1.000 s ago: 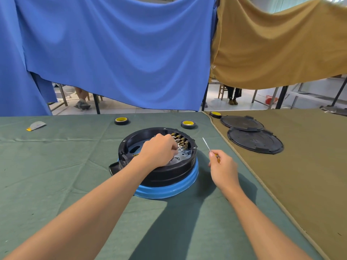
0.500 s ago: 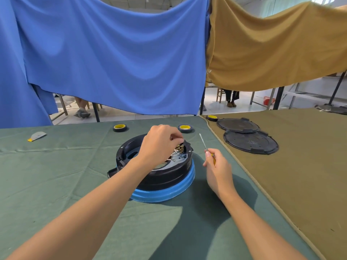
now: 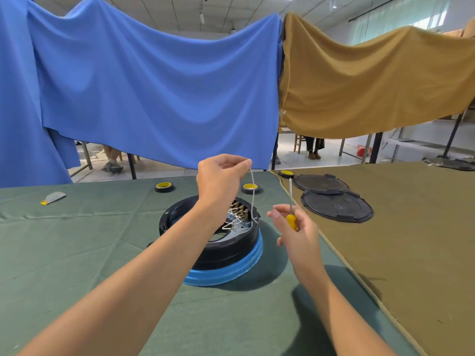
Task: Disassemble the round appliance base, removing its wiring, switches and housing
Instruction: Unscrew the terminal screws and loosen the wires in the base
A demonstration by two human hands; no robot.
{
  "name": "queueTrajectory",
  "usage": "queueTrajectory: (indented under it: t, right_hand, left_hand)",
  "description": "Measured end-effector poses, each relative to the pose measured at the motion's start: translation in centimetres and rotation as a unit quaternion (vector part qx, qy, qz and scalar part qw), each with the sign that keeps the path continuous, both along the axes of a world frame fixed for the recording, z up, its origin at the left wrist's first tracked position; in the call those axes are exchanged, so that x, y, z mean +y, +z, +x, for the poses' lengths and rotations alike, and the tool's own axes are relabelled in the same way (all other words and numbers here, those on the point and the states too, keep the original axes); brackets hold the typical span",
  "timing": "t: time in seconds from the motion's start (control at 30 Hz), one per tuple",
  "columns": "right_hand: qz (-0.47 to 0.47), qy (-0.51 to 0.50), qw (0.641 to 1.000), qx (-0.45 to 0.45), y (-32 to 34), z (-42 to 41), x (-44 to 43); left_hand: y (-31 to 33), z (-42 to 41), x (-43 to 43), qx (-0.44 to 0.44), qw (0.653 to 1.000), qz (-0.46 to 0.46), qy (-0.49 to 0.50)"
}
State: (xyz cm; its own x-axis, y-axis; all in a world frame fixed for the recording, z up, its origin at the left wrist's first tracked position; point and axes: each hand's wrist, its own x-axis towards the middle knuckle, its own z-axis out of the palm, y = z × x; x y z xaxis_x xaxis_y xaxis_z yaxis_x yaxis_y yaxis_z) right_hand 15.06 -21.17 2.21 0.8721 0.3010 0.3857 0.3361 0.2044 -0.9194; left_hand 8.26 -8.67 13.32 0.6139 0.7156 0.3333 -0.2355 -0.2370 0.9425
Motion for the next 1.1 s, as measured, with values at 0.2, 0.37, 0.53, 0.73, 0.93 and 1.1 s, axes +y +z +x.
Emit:
queueTrajectory:
  t: [0.2,0.37,0.53,0.73,0.93,1.1]
  right_hand:
    - [-0.04,0.019,0.999,-0.028,0.1,-0.2,0.0]
    - [-0.051,0.041,0.997,-0.028,0.3,0.3,-0.2]
    - [-0.109,-0.01,0.992,-0.064,0.0,1.2,-0.2]
    - [-0.252,-0.235,0.937,-0.059,-1.3,5.0,-1.0]
    - [-0.407,-0.3,0.861,-0.059,-2.4,8.1,-0.1]
    - [-0.483,-0.306,0.814,-0.099,-3.1,9.0,1.2]
  left_hand:
    - [-0.8,0.8,-0.2,0.003,0.99,-0.138,0.011]
    - [-2.0,1.7,0.2,-0.008,0.975,-0.218,0.033]
    - [-3.6,2.6,1.0,0.043,0.986,-0.162,0.009]
    - [-7.8,2.2,2.1,0.294,0.846,0.444,0.004]
    - [-9.1,2.5,2.8,0.309,0.794,0.517,-0.083]
    - [-9.1,2.6,3.1,0.316,0.806,0.489,-0.105]
